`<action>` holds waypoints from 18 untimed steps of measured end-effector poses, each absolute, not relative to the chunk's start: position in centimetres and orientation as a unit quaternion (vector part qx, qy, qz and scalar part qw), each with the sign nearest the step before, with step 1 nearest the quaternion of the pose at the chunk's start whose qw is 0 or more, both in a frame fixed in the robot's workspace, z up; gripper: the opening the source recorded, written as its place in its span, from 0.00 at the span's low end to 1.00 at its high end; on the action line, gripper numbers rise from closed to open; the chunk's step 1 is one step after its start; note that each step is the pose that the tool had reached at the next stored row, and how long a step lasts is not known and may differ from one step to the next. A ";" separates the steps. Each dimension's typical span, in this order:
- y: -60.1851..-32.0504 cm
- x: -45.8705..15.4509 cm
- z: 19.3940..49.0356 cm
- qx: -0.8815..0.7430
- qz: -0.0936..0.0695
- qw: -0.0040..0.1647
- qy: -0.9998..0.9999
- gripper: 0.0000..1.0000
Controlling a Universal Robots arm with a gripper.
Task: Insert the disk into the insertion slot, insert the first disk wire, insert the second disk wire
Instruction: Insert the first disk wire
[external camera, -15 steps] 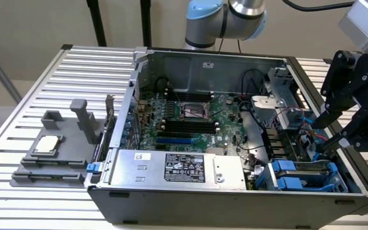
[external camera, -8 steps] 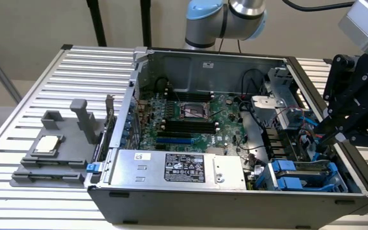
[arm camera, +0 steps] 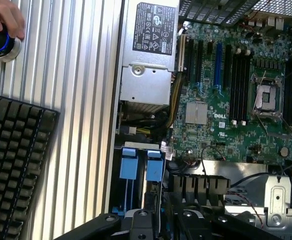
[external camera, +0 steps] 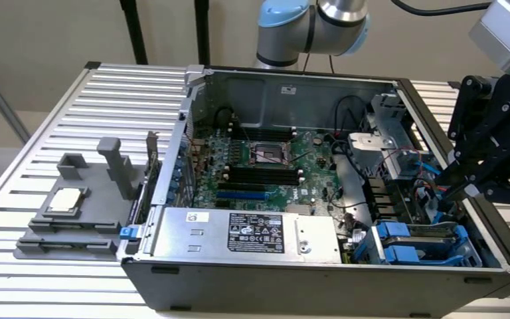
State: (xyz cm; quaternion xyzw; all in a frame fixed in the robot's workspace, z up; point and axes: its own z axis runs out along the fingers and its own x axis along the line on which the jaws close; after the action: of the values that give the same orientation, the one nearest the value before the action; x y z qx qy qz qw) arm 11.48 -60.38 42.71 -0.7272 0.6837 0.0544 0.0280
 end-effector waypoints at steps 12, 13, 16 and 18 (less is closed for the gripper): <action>-60.4 12.3 42.5 -0.728 0.054 0.028 0.682 0.25; -60.4 12.7 42.5 -0.729 0.054 0.028 0.682 0.25; -60.4 13.9 42.2 -0.729 0.054 0.028 0.681 0.25; -60.4 14.7 42.0 -0.730 0.055 0.028 0.681 0.25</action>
State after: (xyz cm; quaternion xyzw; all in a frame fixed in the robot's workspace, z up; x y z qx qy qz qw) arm 14.66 -60.37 41.96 -0.7301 0.6806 0.0545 0.0278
